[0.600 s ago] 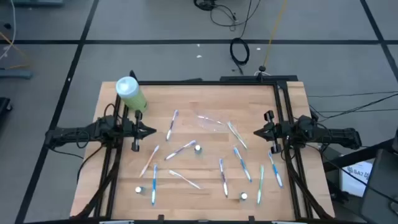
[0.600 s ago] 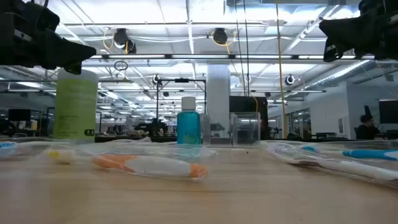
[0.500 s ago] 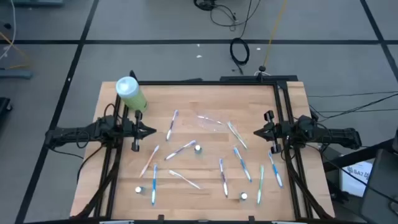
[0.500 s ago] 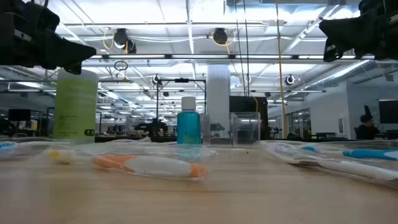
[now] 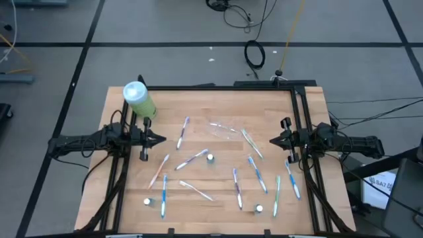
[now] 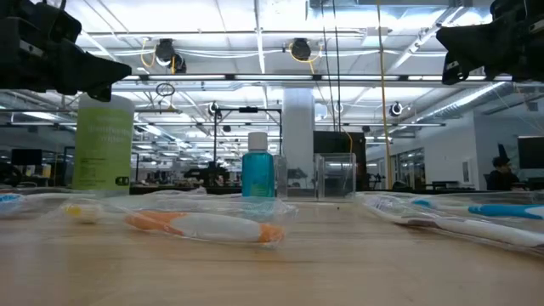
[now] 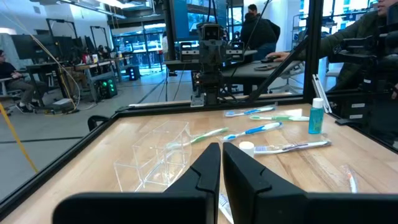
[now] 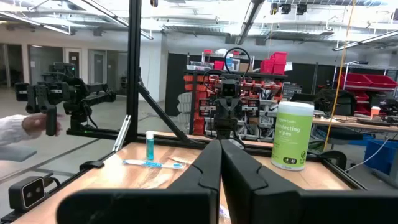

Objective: Pick & Place toothbrushing station

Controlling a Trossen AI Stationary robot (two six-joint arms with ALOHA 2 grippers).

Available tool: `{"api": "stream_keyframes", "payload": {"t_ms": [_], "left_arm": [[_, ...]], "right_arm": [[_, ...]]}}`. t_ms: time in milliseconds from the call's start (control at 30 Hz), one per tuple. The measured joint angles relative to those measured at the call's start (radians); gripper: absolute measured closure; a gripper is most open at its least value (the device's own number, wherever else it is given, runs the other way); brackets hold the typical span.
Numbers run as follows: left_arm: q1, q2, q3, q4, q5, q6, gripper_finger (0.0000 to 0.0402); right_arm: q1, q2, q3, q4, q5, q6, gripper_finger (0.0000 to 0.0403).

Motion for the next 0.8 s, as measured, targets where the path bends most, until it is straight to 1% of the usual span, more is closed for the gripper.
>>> {"api": "stream_keyframes", "payload": {"t_ms": [533, 800], "left_arm": [[0.0, 0.0, 0.0, 0.005, 0.0, -0.001, 0.0376], [0.0, 0.0, 0.0, 0.007, 0.0, -0.035, 0.0376]], "right_arm": [[0.0, 0.0, 0.0, 0.0, 0.0, 0.0, 0.0399], [0.0, 0.0, 0.0, 0.0, 0.0, 0.0, 0.0399]]}}
